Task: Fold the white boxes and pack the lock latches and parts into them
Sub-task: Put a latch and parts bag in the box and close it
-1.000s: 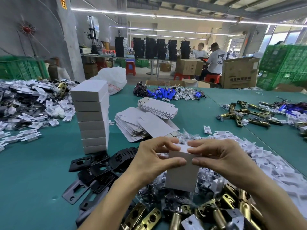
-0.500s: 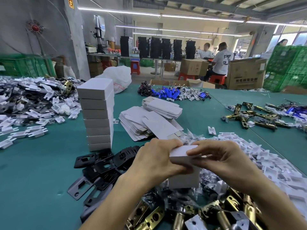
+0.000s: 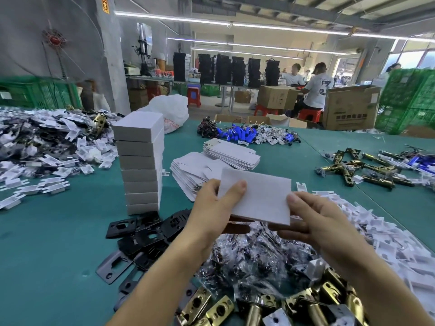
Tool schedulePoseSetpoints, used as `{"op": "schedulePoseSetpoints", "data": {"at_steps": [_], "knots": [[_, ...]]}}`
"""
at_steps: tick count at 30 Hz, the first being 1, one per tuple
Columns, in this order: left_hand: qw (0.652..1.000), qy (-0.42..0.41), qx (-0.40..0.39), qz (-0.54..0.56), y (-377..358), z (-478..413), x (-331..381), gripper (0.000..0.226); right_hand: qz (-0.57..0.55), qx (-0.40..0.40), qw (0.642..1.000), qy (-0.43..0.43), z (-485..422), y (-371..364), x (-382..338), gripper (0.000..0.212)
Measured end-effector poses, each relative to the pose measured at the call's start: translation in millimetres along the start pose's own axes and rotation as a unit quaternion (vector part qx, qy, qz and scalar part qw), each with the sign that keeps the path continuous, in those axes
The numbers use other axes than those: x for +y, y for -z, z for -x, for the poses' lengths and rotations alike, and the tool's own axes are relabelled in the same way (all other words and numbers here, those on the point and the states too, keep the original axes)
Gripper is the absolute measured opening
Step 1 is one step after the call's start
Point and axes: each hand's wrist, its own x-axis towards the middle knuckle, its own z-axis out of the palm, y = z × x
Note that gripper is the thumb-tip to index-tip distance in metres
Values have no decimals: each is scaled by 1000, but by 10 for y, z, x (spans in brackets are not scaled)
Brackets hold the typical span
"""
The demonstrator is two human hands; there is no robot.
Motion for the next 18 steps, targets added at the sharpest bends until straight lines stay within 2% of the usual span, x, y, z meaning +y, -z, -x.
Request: {"op": "schedulePoseSetpoints", "data": {"at_steps": [2,4,5,7,10,13,16,18], "knots": [[1000,16,-12,-9,-15,23,10,29,-88,22,996,1,-2,-45,-21,36],[997,35,-57,-37,-27,64,24,30,-66,65,996,10,10,-83,-22,26],[993,50,-85,-60,-40,93,33,30,-22,87,996,20,10,-94,-2,26],[982,70,-120,-131,-60,130,19,33,105,121,985,61,19,-119,36,40],[975,78,-121,-169,-67,136,-8,36,255,147,949,115,30,-137,51,48],[990,78,-74,-95,-113,130,-16,36,223,120,961,111,48,-168,-2,47],[992,117,-22,47,-188,67,-33,46,175,91,977,78,40,-216,-45,71],[980,140,30,136,-181,-67,-17,52,162,85,981,68,49,-227,-65,75]]}}
